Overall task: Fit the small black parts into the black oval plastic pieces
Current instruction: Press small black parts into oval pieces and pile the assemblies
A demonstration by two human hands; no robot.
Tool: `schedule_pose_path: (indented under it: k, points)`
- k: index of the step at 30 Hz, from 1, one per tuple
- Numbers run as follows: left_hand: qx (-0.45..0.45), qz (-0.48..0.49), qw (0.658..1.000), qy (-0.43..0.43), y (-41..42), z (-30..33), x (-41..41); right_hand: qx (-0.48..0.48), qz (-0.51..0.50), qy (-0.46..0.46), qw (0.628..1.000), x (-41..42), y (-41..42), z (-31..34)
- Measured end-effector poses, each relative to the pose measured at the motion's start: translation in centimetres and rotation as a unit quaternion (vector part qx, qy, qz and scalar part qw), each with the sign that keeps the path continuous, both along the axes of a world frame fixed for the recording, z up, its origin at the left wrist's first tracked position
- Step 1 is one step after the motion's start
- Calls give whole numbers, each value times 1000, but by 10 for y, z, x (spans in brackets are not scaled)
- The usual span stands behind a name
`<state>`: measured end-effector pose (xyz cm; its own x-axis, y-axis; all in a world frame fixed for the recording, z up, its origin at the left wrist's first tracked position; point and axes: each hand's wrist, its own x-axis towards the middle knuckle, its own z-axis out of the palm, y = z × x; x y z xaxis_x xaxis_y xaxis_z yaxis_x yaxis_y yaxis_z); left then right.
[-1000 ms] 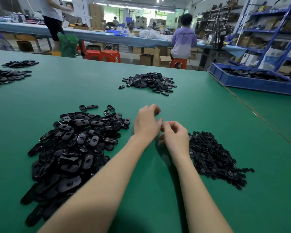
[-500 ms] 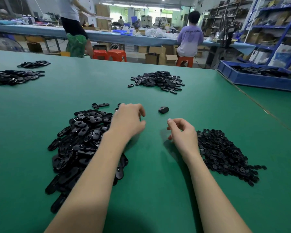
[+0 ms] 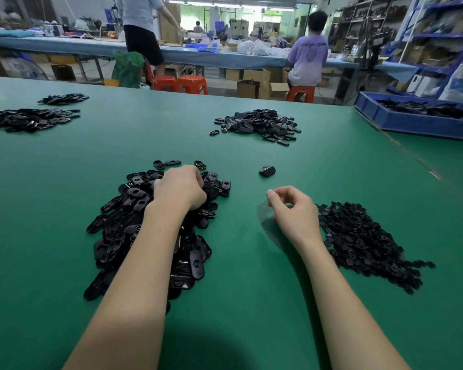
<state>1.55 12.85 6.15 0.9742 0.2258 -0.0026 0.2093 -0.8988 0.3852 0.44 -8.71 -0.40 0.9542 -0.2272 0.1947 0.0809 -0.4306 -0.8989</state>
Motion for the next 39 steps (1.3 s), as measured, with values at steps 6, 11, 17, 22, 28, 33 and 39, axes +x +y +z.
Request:
schedule_pose_path:
  k: [6, 11, 17, 22, 28, 33, 39]
  points:
    - [-185, -28, 978, -91, -20, 5, 4, 13, 4, 0, 1000, 0, -1, 0]
    - [-480, -83, 870, -73, -76, -9, -5, 46, 18, 28, 998, 4, -9, 9]
    - [-661, -61, 748, -27, -122, -45, -15, -149, -38, 55, 987, 8, -46, 36]
    - [-649, -57, 758, -16, -123, -56, -14, -256, -90, 123, 955, -1, -72, 41]
    - [-684, -20, 729, -2, -119, -55, -10, -248, -89, 164, 951, -5, -68, 37]
    - [-699, -15, 715, 7, -120, -55, -10, -214, -123, 168, 954, -5, -62, 37]
    - [-729, 2, 684, 27, -118, -53, -10, -222, -130, 151, 955, -3, -56, 34]
